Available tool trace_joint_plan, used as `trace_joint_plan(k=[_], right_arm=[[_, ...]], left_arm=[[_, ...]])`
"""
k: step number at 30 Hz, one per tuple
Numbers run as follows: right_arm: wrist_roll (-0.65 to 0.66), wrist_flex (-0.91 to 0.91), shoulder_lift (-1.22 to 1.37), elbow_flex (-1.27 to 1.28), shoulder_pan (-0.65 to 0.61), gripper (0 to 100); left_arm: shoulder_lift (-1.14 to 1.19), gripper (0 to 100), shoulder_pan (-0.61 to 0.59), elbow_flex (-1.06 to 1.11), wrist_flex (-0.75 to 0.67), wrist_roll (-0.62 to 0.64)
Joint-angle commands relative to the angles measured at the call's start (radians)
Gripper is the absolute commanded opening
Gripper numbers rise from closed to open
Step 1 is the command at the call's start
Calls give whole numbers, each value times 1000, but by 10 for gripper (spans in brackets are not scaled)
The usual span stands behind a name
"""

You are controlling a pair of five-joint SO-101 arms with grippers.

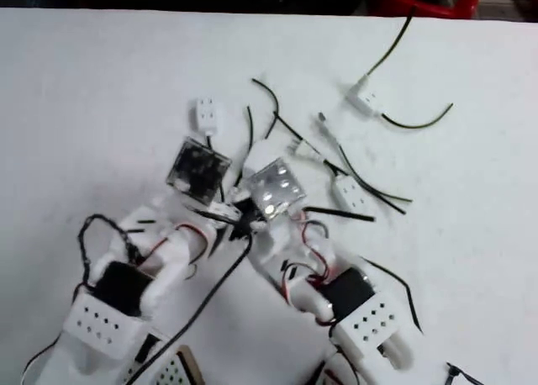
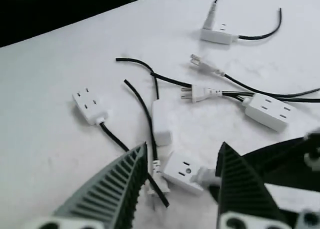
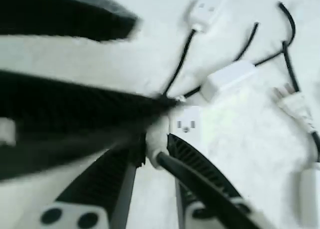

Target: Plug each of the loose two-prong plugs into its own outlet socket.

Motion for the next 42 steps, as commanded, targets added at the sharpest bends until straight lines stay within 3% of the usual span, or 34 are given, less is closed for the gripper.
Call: trace_joint_plan(k=[1,6,14,22,31,42], right_arm=[[11,-48,-24,-17,99,17],[11,-120,-21,-15,229,17],[11,-147,-21,-12,312,18],[11,-147,-21,-8,317,19],[11,-148,-21,6,312,21],[11,-148,-21,8,311,21]], left_arm=[[-38,231,-147,-57,14,-8],[51,295,-260,-92,38,-11],[598,298,-300,-431,91,-55],[1072,299,-311,-764,3,-55],[1518,297,-352,-1163,6,-54],[1903,294,-386,-1519,6,-54]])
